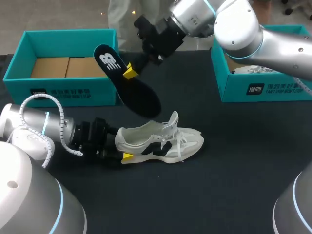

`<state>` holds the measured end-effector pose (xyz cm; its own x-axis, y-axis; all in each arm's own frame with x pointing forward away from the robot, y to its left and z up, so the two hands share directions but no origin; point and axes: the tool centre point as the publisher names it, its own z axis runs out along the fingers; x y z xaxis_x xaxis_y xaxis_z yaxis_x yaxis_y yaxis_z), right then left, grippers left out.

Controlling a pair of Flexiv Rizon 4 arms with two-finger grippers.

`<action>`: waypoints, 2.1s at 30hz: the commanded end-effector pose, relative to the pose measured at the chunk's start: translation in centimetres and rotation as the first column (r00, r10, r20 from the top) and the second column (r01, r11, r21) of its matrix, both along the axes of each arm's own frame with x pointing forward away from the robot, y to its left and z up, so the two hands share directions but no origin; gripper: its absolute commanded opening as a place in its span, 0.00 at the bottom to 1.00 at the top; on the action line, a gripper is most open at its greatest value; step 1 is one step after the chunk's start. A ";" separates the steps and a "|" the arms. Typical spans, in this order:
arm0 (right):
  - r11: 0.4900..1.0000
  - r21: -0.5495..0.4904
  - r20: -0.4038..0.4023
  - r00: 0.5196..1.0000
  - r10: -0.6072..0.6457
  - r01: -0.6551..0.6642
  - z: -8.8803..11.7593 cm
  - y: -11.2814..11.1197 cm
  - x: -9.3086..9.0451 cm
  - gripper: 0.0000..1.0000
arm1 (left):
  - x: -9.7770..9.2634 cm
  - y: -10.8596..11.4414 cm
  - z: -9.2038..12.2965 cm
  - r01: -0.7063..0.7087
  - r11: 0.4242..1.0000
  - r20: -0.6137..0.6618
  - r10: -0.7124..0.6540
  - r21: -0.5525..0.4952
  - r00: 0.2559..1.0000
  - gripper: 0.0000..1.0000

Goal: Take the shoe out of the shoebox, open the shoe tongue, remove and reinsert the insole, then place the shoe into the shoebox

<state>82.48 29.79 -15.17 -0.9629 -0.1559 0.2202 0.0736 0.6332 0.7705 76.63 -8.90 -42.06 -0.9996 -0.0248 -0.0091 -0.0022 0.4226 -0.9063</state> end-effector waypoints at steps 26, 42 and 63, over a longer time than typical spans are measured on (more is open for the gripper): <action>0.995 0.083 0.084 0.994 -0.067 0.060 4.0 -0.7 -0.5 0.00 | 0.1 0.0 -0.2 0.000 1.000 0.000 0.000 0.003 1.000 0.00; 0.970 0.171 -0.115 0.981 -0.156 0.174 8.3 -2.0 -5.2 0.00 | 0.1 0.0 -0.2 0.000 1.000 0.000 0.000 0.003 1.000 0.00; 0.943 0.215 -0.143 0.963 -0.227 0.254 11.4 -3.7 -8.5 0.00 | 0.1 0.0 -0.2 0.000 1.000 0.000 0.000 0.003 1.000 0.00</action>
